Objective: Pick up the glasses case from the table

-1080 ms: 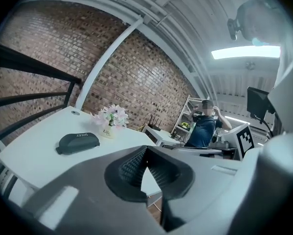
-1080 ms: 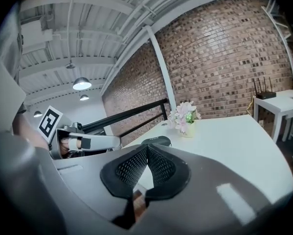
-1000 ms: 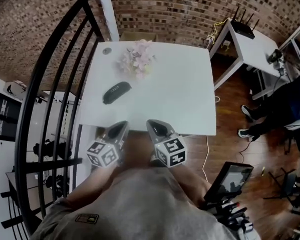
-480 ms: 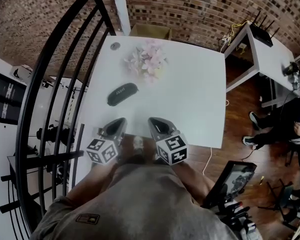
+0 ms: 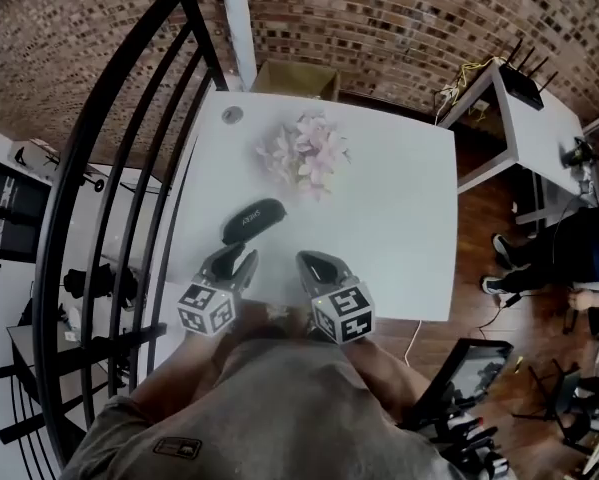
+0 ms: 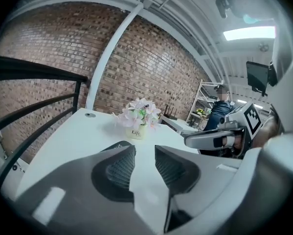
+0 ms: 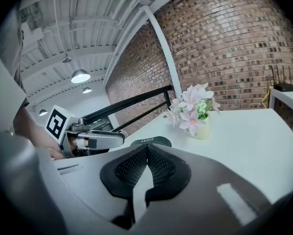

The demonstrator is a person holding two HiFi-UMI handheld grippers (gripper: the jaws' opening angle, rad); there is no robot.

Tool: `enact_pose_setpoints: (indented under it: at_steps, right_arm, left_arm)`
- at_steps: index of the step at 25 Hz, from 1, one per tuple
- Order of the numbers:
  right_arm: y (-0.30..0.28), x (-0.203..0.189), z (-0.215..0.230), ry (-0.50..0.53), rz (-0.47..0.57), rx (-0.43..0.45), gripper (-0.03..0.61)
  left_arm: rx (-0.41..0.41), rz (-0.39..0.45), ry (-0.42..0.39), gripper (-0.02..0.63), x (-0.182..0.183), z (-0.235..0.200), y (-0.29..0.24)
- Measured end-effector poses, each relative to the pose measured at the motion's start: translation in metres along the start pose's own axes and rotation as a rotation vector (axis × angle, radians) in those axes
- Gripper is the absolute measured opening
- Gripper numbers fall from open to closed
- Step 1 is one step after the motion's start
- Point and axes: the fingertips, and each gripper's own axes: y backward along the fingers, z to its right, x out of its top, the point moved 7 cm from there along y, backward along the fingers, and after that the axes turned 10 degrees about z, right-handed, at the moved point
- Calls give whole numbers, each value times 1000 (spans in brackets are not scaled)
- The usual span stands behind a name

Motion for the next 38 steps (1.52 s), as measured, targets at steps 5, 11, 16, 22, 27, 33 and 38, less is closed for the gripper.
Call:
enact_pose_setpoints:
  at_steps: [5,11,16,22,27,33,38]
  right_arm:
    - [-22,-1,0,-21,-15,-39,12]
    - [-39,-5,7,-45,-34,-99,12]
    - [-43,-9,11,-72,-51,-150,12]
    - [-47,-16,15,-84,-74,-178,12]
    - [-53,-16,13,-84,-79,-189,12]
    - [-50,-14,18,-84,-83,-217,12]
    - [-46,-16,20,-85,-83,-238,12]
  left_arm:
    - [-18,-45,-103,224,1,-30,-15]
    - [-106,-172,-273,315,-16,-63,-43]
    - [-178,-270,-420,345,-25,-72,-63]
    - [-260,-388,-484,357,-45,-75,-84]
    - [-285,-428,-493,360,-50,-77,-96]
    - [-322,-455,-511,360,-56,-76,-104]
    - [-321,-424,-483,357,-58,-77,-107]
